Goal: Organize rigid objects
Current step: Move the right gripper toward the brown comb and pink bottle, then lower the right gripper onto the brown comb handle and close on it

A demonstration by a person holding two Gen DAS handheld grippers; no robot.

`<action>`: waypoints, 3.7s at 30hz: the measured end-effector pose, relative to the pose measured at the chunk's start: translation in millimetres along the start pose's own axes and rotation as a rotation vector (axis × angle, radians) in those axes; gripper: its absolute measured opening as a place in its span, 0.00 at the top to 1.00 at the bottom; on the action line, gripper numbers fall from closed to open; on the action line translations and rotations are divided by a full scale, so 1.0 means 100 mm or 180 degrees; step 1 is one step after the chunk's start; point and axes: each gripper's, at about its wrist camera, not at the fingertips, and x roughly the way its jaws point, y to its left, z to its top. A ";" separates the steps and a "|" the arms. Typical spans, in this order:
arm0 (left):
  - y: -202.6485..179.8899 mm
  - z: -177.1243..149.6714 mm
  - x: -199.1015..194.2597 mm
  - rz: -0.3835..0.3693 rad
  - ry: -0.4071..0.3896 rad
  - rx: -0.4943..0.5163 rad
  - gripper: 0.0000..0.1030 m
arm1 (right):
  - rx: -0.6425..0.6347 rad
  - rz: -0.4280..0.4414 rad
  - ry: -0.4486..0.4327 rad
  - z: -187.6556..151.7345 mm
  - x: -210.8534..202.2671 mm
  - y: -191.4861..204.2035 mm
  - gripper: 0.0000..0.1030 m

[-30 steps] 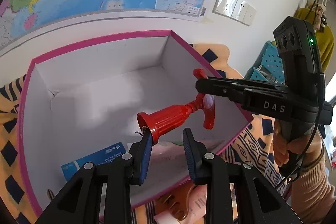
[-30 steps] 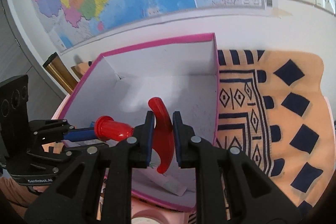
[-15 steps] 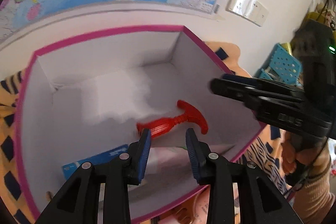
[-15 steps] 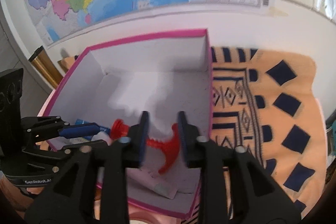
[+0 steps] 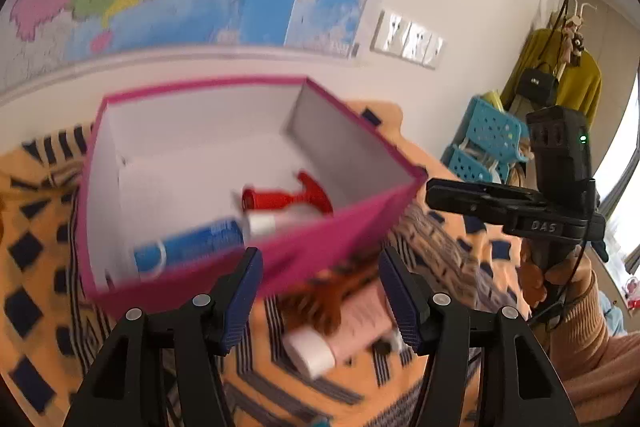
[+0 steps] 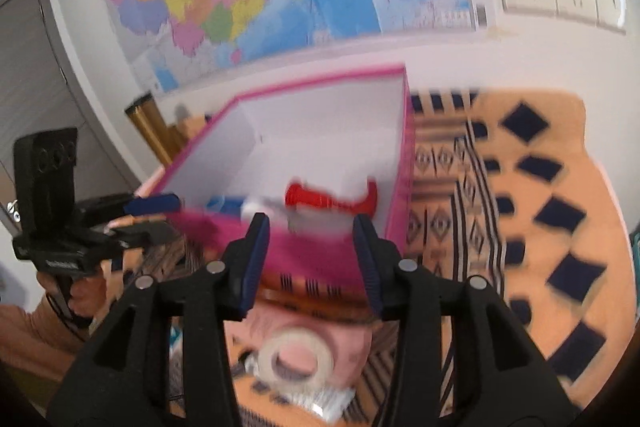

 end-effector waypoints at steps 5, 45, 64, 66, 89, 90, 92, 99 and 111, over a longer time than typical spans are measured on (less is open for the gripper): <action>0.07 -0.22 0.21 -0.0050 0.0292 -0.0241 0.40 | 0.0222 0.0008 0.0368 -0.36 0.25 -0.14 0.56; 0.09 -0.28 0.87 -0.0094 0.1002 -0.0433 0.44 | 0.0736 0.0186 0.0563 -0.61 0.73 -0.42 0.55; 0.03 -0.29 0.75 0.0114 0.0947 -0.0341 0.50 | 0.0792 0.0244 0.0409 -0.64 0.64 -0.35 0.54; 0.02 -0.28 0.71 0.0129 0.0914 -0.0319 0.50 | 0.0775 0.0233 0.0385 -0.63 0.61 -0.32 0.54; -0.16 -0.35 0.38 -0.0030 0.0705 -0.0217 0.54 | 0.0607 0.0310 0.0274 -0.53 0.40 -0.04 0.54; -0.16 -0.38 0.35 -0.0031 0.0695 -0.0204 0.54 | 0.0628 0.0290 0.0290 -0.55 0.41 -0.05 0.54; -0.15 -0.47 0.29 -0.0115 0.0698 -0.0194 0.54 | 0.0672 0.0267 0.0305 -0.60 0.39 -0.10 0.54; -0.32 -0.74 0.23 -0.0193 0.0801 -0.0024 0.52 | 0.0613 0.0295 0.0254 -0.72 0.19 -0.06 0.54; -0.44 -0.98 0.31 -0.0103 0.0983 0.0113 0.51 | 0.0474 0.0226 0.0405 -1.01 0.08 0.11 0.54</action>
